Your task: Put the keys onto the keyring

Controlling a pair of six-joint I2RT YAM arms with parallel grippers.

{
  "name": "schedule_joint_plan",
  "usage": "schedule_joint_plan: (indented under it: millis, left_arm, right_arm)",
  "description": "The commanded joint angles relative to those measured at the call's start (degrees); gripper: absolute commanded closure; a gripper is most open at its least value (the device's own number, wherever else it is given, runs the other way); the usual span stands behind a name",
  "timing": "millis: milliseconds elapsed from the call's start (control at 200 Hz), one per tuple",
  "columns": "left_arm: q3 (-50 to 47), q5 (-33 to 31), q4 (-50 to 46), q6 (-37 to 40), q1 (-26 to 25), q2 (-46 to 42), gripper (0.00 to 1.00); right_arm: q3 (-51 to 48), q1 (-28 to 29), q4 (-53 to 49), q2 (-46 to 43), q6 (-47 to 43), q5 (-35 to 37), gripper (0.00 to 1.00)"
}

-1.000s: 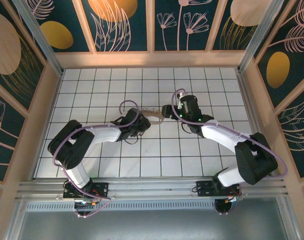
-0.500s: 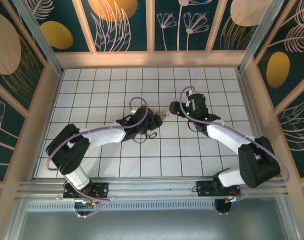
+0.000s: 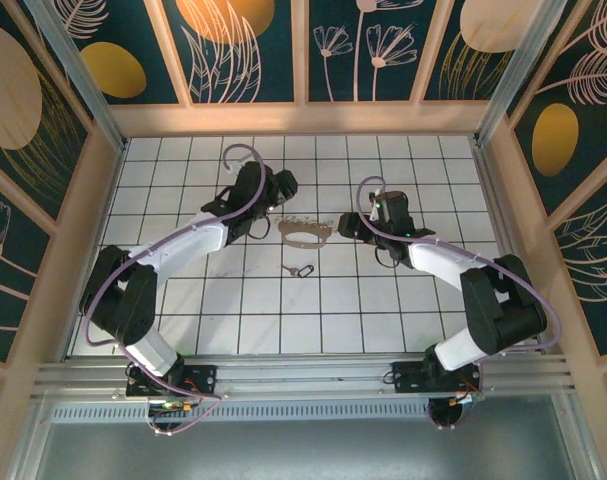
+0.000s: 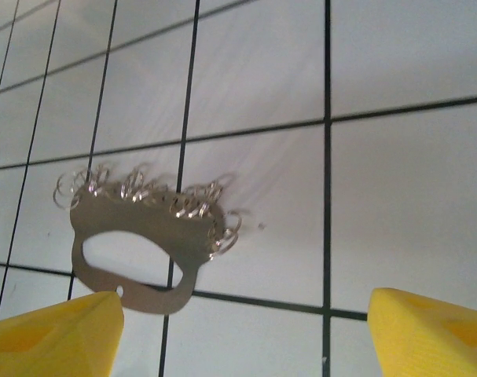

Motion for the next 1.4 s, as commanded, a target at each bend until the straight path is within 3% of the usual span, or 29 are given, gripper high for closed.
schedule_joint_plan:
  millis: [0, 250, 561, 1001, 1396]
  left_arm:
    - [2.52, 1.88, -0.99, 3.25, 1.91, 2.69, 0.12]
    - [0.74, 7.78, 1.12, 1.75, 3.42, 5.70, 0.08]
    - [-2.04, 9.55, 3.53, -0.86, 4.47, 4.90, 0.06]
    - [-6.97, 23.26, 14.00, -8.90, 4.31, 8.37, 0.05]
    - [-8.41, 24.76, 17.71, -11.81, 0.96, 10.81, 0.05]
  right_arm:
    - [-0.20, 1.05, 2.27, 2.26, 1.87, -4.53, 0.18]
    - [3.82, 3.39, 3.03, 8.41, 3.10, -4.68, 0.19]
    - [7.52, 7.32, 2.47, 11.18, 3.63, -4.09, 0.19]
    - [5.31, 2.54, 0.61, 8.44, 1.42, 1.12, 0.19]
    - [3.70, 1.73, 0.41, 6.93, -0.12, 1.44, 0.20]
